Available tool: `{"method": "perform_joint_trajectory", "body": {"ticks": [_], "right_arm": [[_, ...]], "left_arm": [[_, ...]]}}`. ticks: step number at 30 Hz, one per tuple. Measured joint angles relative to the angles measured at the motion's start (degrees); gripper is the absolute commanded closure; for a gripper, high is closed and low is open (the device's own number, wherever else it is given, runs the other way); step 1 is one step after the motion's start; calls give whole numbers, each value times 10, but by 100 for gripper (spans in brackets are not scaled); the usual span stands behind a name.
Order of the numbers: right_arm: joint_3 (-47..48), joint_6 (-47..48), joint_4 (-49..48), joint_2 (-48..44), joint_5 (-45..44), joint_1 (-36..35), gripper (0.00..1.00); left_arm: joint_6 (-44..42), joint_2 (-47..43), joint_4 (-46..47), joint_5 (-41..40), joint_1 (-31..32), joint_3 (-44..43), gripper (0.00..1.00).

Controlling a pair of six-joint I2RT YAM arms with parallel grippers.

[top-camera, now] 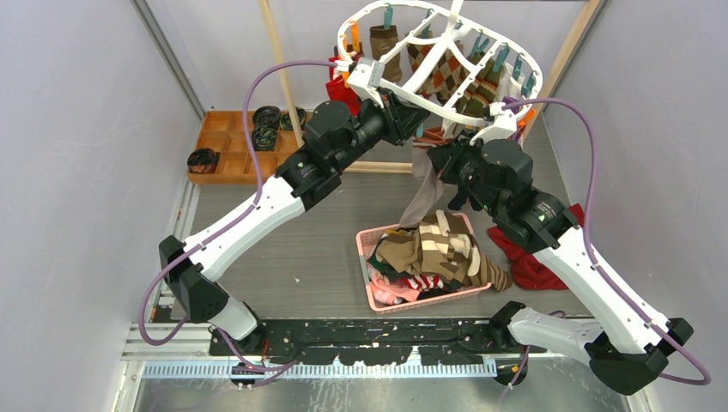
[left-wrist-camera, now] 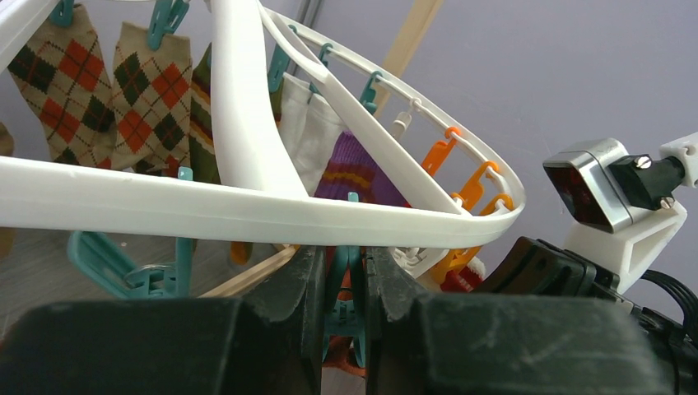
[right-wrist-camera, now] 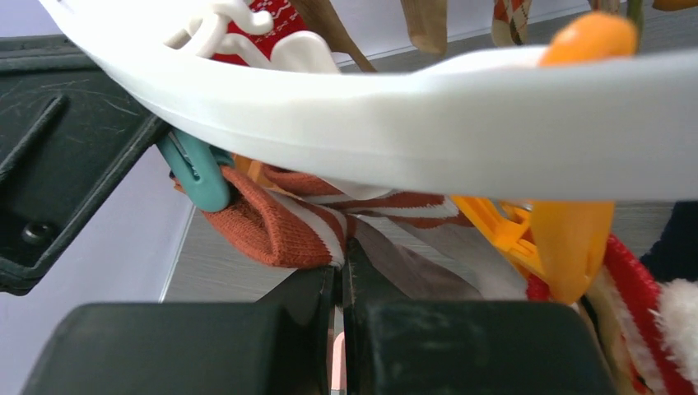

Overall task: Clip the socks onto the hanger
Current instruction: Clamp the sock onto the hanger.

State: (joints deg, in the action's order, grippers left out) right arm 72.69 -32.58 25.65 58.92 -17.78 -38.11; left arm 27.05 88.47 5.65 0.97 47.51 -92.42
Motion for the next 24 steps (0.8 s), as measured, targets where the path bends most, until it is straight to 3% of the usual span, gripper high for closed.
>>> {"method": "perform_joint_trajectory", "body": {"ticks": [19, 24], "right_arm": [[0, -9, -44, 0, 28, 0, 99], [0, -10, -42, 0, 20, 0, 99]], "left_arm": [[-2, -4, 42, 2, -3, 31, 99], [-1, -6, 45, 2, -3, 32, 71]]}}
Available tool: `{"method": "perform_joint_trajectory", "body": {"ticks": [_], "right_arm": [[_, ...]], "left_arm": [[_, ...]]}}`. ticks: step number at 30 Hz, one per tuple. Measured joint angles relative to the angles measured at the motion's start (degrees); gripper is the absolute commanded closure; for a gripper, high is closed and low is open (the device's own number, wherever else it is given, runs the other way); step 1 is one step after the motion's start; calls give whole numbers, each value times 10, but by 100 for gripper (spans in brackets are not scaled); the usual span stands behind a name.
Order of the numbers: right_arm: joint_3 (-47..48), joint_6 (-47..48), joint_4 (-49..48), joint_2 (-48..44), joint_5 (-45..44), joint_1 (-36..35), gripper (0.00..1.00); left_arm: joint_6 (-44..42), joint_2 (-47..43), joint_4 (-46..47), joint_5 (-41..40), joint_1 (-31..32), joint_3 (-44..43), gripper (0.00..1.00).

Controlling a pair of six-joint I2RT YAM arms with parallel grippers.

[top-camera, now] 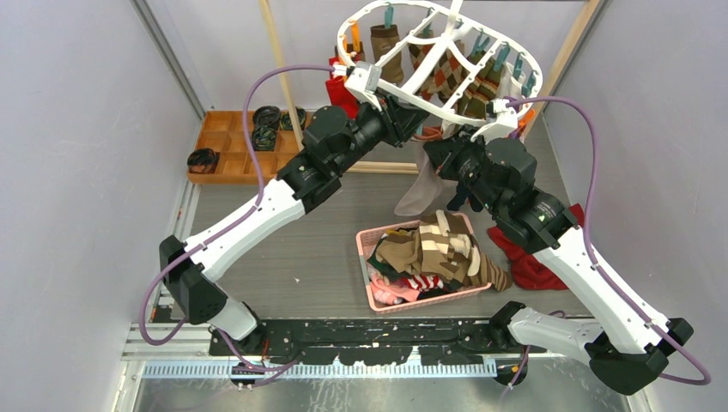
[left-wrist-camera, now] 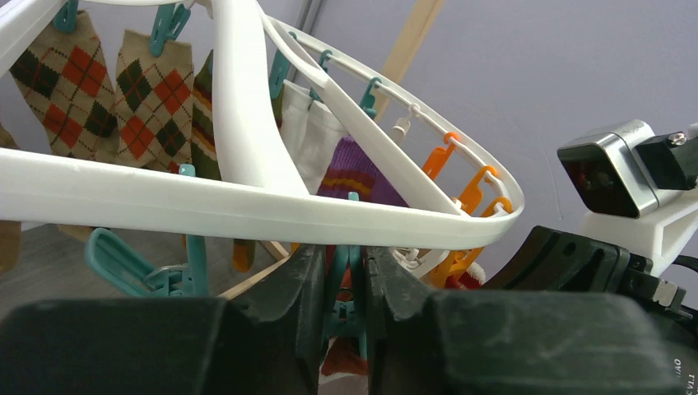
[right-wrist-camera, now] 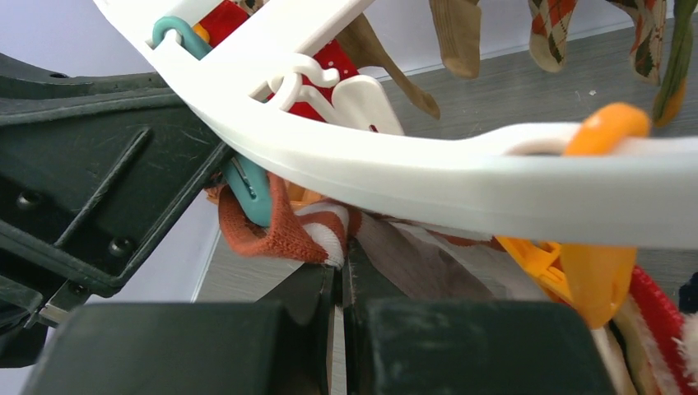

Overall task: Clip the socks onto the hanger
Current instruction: Clamp the sock onto the hanger.

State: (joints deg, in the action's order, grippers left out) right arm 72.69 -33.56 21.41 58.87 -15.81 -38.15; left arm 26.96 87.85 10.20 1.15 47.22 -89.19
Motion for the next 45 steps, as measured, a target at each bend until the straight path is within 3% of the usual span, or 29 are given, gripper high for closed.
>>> {"method": "perform_joint_trajectory", "body": {"ticks": [6, 14, 16, 20, 23, 28, 39, 45], "right_arm": [[-1, 0, 1, 0, -7, 0, 99], [-3, 0, 7, 0, -8, 0, 97], [-3, 2, 10, 0, -6, 0, 89], [-3, 13, 18, -4, 3, 0, 57], [-3, 31, 39, -14, 10, 0, 39], [-3, 66, 87, -55, 10, 0, 22], [-20, 145, 224, -187, -8, 0, 9], [-68, 140, 317, -267, -93, 0, 6]], "left_arm": [[11, -6, 3, -5, -3, 9, 47], [16, -26, 1, -7, -4, 23, 29], [17, -37, -4, -4, -4, 25, 26], [26, -72, -14, 15, -4, 40, 24], [29, -116, -39, 39, -5, 67, 25], [24, -190, -108, 86, -5, 102, 24], [-42, -330, -280, 99, -19, 213, 15], [-49, -339, -340, 109, -99, 287, 11]]}}
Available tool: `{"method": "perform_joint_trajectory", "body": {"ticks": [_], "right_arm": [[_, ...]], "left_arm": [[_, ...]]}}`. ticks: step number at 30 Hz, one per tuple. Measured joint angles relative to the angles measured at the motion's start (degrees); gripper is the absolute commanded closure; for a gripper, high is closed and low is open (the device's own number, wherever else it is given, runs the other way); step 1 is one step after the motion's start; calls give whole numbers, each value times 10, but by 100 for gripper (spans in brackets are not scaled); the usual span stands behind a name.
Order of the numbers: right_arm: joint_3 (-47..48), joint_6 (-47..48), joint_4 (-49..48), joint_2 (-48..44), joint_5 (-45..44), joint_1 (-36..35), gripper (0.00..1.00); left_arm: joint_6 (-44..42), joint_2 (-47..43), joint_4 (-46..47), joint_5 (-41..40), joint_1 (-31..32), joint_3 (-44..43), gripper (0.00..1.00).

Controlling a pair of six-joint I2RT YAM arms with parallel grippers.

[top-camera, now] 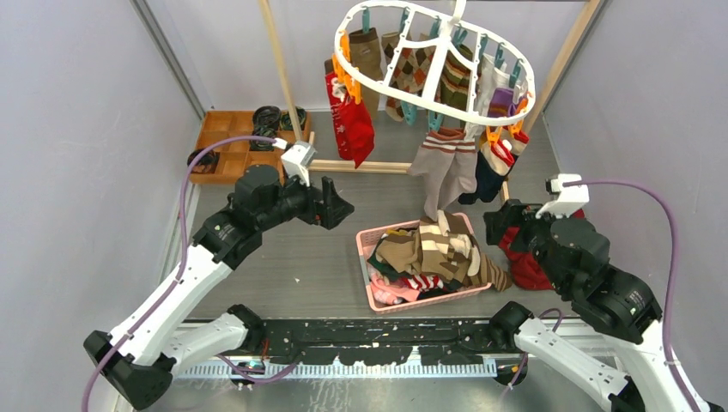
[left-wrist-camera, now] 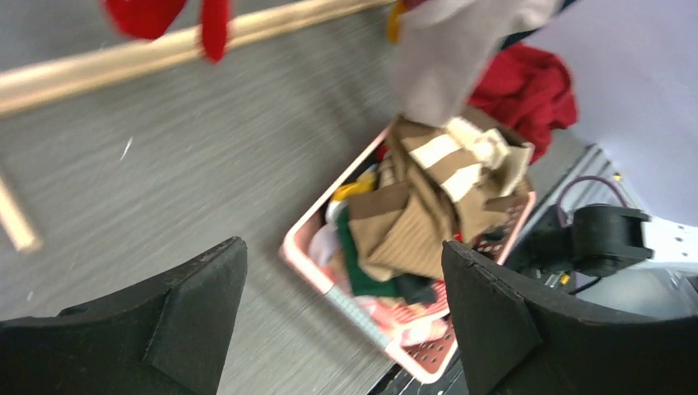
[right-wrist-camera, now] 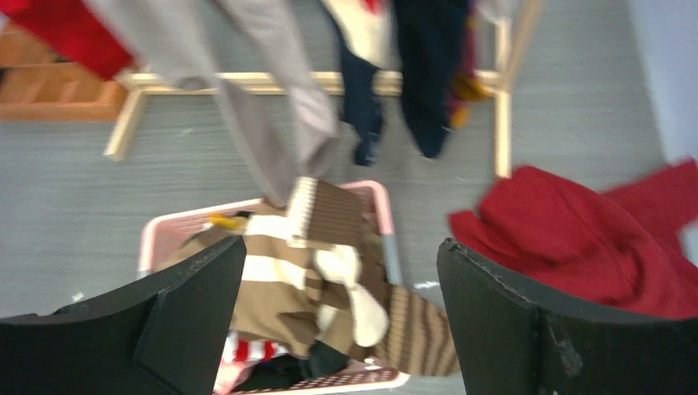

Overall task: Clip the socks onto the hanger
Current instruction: Clamp the sock onto the hanger, then reset both arms

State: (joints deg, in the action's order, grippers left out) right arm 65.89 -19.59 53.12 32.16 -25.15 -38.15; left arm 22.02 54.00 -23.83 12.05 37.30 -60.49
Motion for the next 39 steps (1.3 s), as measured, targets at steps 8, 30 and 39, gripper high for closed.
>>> {"method": "perform_joint_trajectory", "body": {"ticks": [8, 30, 39], "right_arm": [[-80, -132, 87, -17, -235, 0, 0], [-126, -134, -221, 306, 73, 616, 0], [-21, -171, -196, 341, -1, 632, 0]], "left_arm": [[5, 7, -21, 13, -116, 42, 4], [31, 174, -33, -9, -306, -18, 0], [108, 334, -86, -73, -401, -152, 0]]}}
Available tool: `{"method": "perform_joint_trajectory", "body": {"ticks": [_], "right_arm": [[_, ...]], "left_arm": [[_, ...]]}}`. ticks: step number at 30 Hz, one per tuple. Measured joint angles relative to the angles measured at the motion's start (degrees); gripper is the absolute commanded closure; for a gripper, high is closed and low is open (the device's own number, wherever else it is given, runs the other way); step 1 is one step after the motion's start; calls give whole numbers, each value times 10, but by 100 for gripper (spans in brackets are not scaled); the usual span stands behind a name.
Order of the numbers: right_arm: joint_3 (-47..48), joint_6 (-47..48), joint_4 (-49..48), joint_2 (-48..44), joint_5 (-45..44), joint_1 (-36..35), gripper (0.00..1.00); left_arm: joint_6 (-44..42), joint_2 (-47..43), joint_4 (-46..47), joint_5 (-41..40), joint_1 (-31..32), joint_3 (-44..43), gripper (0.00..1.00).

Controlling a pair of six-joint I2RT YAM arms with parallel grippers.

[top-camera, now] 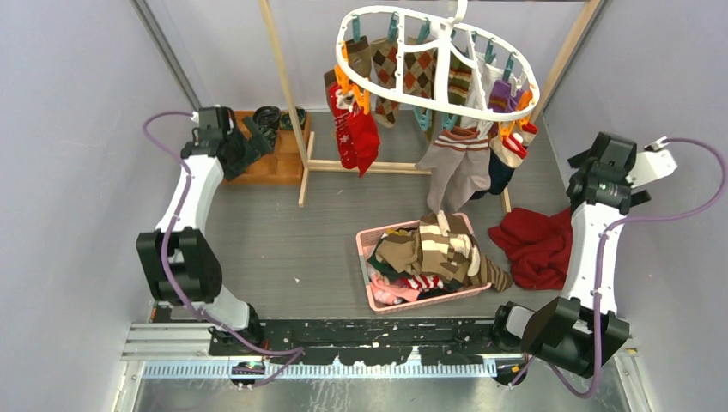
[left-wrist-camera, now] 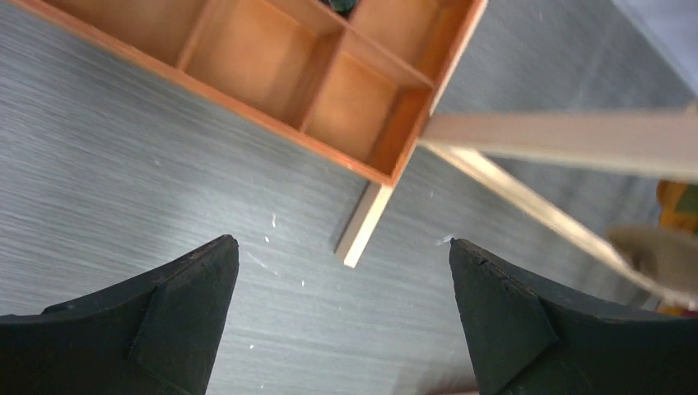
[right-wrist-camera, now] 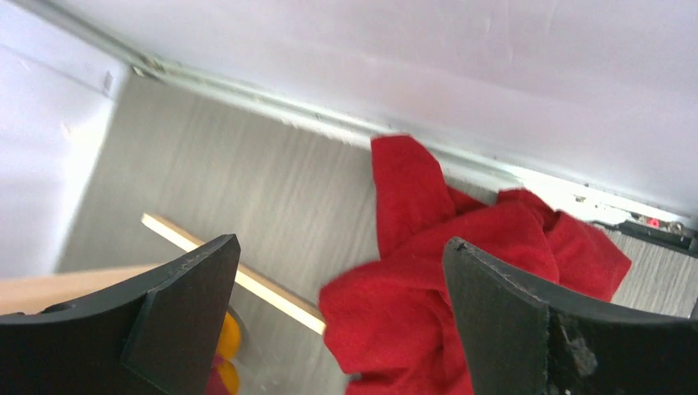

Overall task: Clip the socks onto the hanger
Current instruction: Reset both arms

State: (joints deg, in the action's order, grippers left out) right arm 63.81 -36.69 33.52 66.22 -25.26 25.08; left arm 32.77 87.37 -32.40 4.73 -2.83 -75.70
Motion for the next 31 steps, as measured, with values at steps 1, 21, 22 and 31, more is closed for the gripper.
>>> {"method": "perform_joint_trajectory", "body": {"ticks": [1, 21, 22, 31], "right_arm": [[31, -14, 10, 5, -19, -1, 0], [210, 47, 4, -4, -147, -68, 0], [210, 64, -3, -3, -152, -75, 0], [229, 176, -64, 1, -165, -115, 0]], "left_arm": [[4, 18, -15, -6, -5, -26, 0], [-36, 24, -112, -28, -14, -289, 0], [-37, 24, -113, -25, -14, -292, 0], [-57, 24, -125, -10, -14, -309, 0]]}}
